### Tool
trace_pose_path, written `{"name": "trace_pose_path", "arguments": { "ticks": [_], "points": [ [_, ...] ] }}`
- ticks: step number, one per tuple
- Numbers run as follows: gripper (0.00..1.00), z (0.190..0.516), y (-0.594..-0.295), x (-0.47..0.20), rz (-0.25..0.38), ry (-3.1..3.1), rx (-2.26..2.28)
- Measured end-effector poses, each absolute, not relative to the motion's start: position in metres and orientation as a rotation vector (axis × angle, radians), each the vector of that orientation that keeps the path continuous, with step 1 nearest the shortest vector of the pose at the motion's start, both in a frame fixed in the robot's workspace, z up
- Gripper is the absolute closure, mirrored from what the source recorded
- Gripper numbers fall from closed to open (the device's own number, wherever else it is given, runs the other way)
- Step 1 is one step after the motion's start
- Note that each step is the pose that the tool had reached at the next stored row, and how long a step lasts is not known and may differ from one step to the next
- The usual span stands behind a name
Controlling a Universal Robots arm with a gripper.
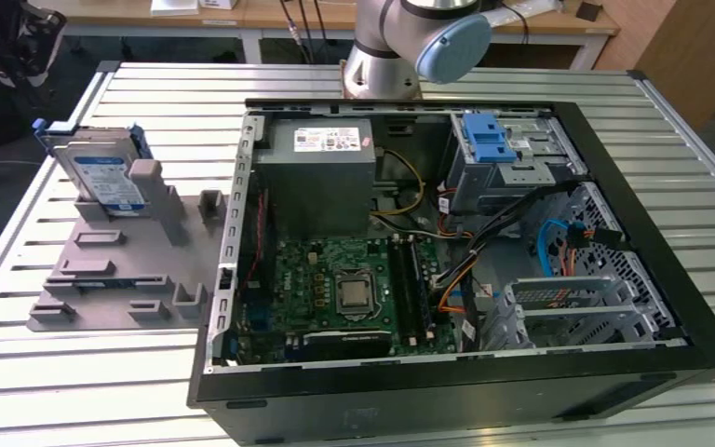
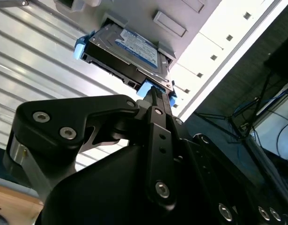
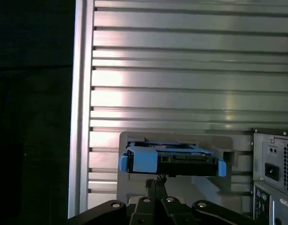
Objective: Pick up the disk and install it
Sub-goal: 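Pick up the disk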
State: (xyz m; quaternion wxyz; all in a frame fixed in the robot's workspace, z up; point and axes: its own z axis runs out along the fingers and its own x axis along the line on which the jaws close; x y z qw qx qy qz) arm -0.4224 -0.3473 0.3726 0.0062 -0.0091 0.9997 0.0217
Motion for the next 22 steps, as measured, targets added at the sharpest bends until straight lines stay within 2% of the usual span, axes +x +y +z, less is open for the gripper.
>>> {"name": "trace_pose_path", "arguments": {
  "ticks": [22],
  "points": [
    [0.89, 0.3712, -0.3473, -0.4224, 0.070, 3.070, -0.644]
  ]
}}
